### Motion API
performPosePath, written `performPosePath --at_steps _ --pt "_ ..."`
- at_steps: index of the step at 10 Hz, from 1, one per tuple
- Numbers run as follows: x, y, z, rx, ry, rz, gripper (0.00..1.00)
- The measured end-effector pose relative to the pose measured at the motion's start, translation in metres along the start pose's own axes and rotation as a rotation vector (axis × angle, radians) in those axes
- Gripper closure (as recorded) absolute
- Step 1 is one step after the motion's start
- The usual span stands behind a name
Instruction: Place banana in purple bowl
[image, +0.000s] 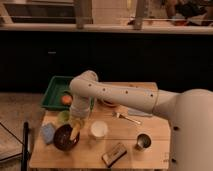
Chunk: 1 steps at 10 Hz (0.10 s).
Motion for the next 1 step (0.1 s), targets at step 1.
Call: performPosePath --at_steps 1 --pt "-0.0020 -0.0022 0.0065 -0.008 -0.024 -0.041 0.96"
